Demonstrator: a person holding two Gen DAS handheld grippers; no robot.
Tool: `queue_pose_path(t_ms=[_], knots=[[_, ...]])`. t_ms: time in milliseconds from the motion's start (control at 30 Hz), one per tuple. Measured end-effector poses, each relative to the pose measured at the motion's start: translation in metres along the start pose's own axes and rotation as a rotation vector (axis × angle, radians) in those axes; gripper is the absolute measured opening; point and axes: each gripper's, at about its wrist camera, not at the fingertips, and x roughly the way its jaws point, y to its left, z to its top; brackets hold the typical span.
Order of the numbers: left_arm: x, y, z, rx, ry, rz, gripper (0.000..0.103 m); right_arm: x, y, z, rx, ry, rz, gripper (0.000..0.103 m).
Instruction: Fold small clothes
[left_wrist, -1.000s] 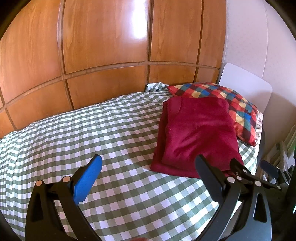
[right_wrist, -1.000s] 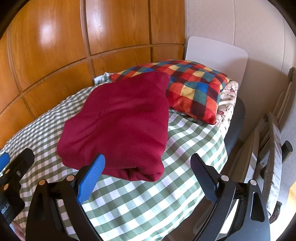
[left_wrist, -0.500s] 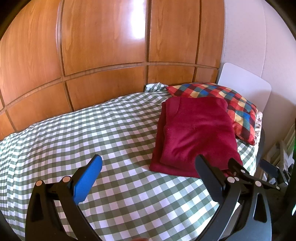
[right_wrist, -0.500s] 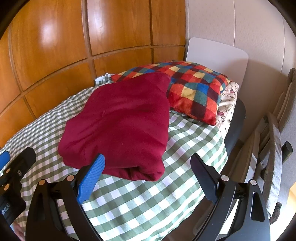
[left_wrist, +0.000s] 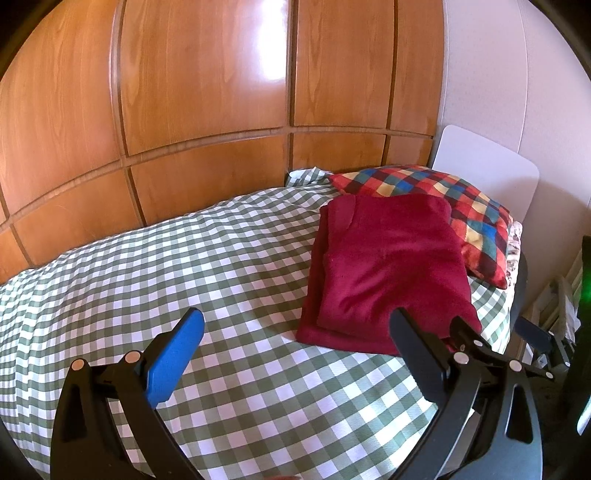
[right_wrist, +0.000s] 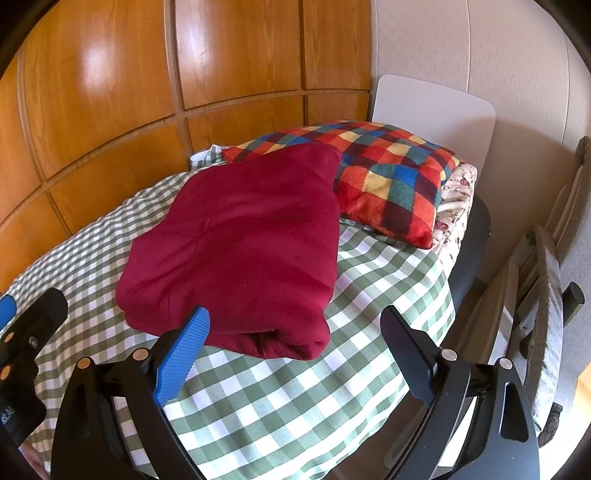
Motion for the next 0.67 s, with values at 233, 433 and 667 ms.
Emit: queue_pose_path(t_ms=[233, 433, 667], knots=[[0.000, -0.001, 0.001, 0.000, 0.000, -0.002, 0.100, 0.000, 0.002, 0.000, -0.004, 0.002, 0.000, 0.093], [0.000, 0.000, 0.001, -0.002, -0.001, -0.013, 0.100, 0.001, 0.003, 0.000, -0.007, 0.005, 0.000, 0.093], [0.008, 0.010, -0.006, -0.029, 0.039, -0.007, 0.100, 0.005, 0.001, 0.009, -0.009, -0.001, 0.001, 0.093]])
